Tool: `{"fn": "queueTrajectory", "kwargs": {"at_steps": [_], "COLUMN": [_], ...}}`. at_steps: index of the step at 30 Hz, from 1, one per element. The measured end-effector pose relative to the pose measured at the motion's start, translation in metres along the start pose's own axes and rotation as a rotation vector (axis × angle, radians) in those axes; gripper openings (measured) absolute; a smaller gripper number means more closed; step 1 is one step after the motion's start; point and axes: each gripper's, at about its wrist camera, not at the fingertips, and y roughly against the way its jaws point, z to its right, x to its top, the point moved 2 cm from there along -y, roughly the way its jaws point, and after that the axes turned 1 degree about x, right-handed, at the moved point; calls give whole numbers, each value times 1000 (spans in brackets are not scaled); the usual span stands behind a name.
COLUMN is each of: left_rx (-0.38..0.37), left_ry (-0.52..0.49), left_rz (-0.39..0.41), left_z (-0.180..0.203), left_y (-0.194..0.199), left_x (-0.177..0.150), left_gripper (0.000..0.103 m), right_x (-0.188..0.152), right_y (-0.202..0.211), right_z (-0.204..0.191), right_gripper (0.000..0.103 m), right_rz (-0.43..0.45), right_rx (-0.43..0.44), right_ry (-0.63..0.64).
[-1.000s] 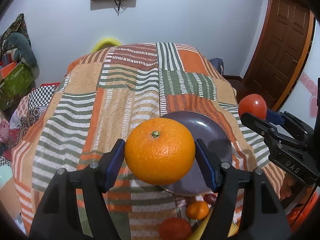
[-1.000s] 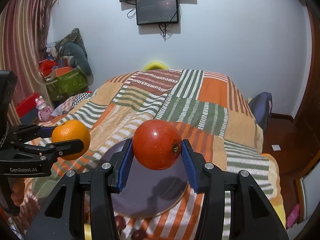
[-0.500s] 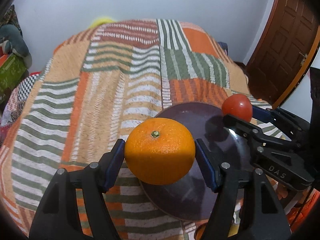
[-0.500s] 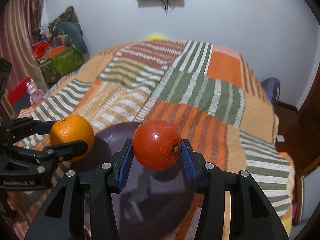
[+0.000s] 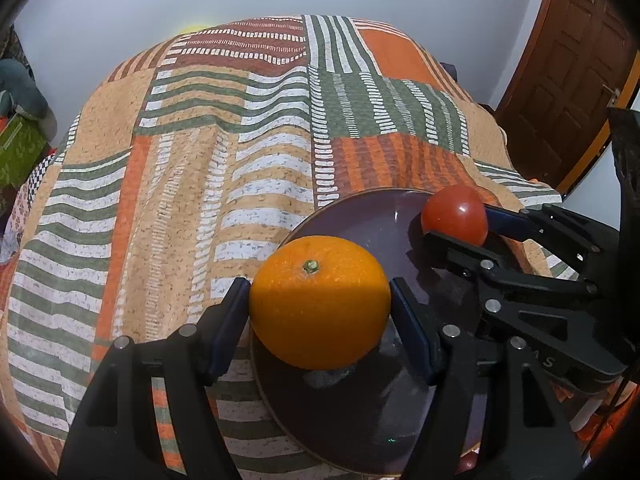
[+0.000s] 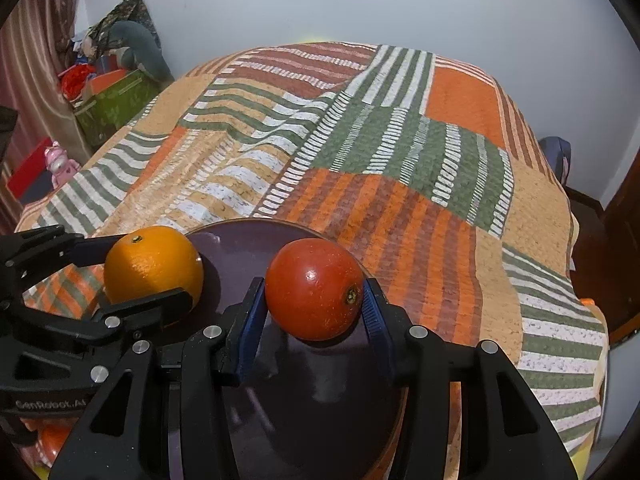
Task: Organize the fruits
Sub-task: 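Carry the orange and tomato onto the purple plate and open both tools, then grasp another large orange with the right tool while the left tool approaches the yellow cob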
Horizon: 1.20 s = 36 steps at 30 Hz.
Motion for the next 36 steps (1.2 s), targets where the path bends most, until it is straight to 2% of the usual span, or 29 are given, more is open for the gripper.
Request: {"fn": "queueTrajectory", "kwargs": {"at_steps": [7, 11, 15, 18, 21, 27, 31, 36], "left_rx": [-1, -41, 3, 30, 43, 46, 59, 59], "left_ry": [1, 27, -12, -43, -51, -40, -54, -60], "left_rz": [-8, -64, -51, -28, 7, 81, 136, 174], "left_z": [0, -2, 5, 9, 8, 6, 7, 9], "left_y": [-1, -10, -5, 7, 25, 78, 121, 163], "left_x": [-1, -6, -10, -12, -12, -15, -29, -56], "left_gripper": [71, 72, 72, 72, 72, 73, 79, 83], "right_x": [1, -2, -6, -8, -7, -7, -20, -44], "right_y": [-2, -2, 0, 9, 25, 71, 111, 147], "right_z": [0, -2, -4, -3, -5, -16, -25, -33], "right_gripper": [45, 45, 45, 56, 64, 66, 75, 76], "right_rz": [-20, -38, -59, -47, -14, 54, 109, 138], "right_rx": [10, 7, -6, -14, -15, -33, -36, -33], "right_ry": [-2, 11, 18, 11, 7, 35, 46, 39]}}
